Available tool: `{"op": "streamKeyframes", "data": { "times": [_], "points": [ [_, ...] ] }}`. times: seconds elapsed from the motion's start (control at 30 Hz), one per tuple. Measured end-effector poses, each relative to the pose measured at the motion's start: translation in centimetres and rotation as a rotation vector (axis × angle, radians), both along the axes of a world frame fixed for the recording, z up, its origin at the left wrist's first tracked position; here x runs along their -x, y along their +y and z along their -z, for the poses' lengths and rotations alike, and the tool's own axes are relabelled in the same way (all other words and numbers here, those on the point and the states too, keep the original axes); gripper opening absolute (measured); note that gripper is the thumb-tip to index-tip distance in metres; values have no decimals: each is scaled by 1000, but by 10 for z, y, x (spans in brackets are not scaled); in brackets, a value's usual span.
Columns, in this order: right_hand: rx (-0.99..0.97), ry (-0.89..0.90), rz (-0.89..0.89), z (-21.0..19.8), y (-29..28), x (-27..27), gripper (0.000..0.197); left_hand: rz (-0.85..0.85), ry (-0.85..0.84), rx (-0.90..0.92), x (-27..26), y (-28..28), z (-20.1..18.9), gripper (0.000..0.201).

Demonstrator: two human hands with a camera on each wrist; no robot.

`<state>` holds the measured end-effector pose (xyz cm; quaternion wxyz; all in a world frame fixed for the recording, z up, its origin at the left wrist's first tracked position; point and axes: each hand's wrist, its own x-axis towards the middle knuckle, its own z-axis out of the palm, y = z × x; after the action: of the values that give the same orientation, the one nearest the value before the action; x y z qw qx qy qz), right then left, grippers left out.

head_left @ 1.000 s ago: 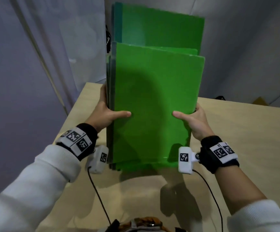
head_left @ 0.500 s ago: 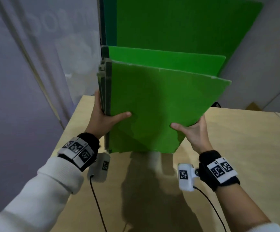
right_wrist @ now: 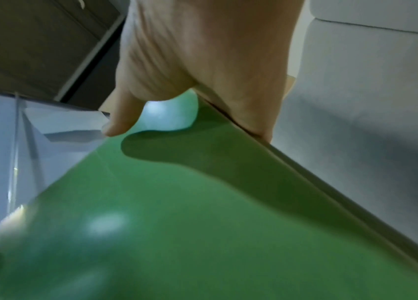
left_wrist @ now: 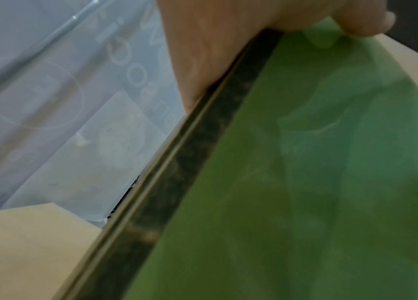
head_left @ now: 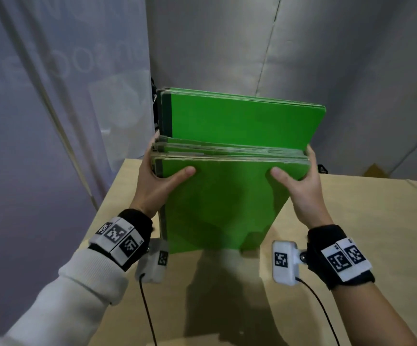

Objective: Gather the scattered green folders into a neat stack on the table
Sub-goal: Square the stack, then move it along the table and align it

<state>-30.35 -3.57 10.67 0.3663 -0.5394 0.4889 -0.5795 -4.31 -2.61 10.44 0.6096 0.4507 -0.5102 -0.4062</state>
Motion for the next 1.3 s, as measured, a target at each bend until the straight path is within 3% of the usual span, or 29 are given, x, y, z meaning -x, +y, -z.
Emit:
{"op": "streamKeyframes", "data": {
  "times": [0.1,0.23,0.43,0.53,0.6,0.73,0.87,0.93,1.0,1.03,1.07,1.13,1.17,1.23,1.3],
  "points": [
    [112,11,19,-23,-5,-1,80,-16,-33,69,3,1,-19,122],
    [198,-85,83,-53,-13,-8,72,-19,7,157,6,-7,-49,112],
    [313,30,105,-72,-22,-15,25,-23,-39,238,5,-21,-70,60],
    [322,97,122,-65,-20,-12,20,-38,-52,266,7,-19,-65,29],
    [338,105,125,-64,-16,-11,22,-58,-37,293,8,-18,-63,20],
    [300,151,84,-63,-17,-12,23,-143,19,344,10,-23,-66,16],
    [292,141,88,-59,-18,-11,58,-193,59,390,9,-29,-66,13],
    [222,56,78,-57,-16,-11,71,-127,126,360,9,-27,-64,16],
    [127,3,60,-55,-15,-13,101,-94,164,305,7,-24,-65,19],
    [113,-1,49,-55,-15,-13,104,-89,169,268,7,-24,-67,14],
    [120,5,48,-54,-15,-13,90,-88,178,226,7,-23,-69,7],
    [143,-2,44,-51,-19,-9,47,-91,175,142,9,-25,-72,18],
    [146,6,43,-49,-21,-7,35,-84,171,118,8,-26,-73,20],
    [148,18,20,-47,-22,-6,31,-50,152,92,7,-24,-75,21],
    [128,-9,11,-43,-23,-6,32,35,141,47,4,-21,-69,39]
  ]
}}
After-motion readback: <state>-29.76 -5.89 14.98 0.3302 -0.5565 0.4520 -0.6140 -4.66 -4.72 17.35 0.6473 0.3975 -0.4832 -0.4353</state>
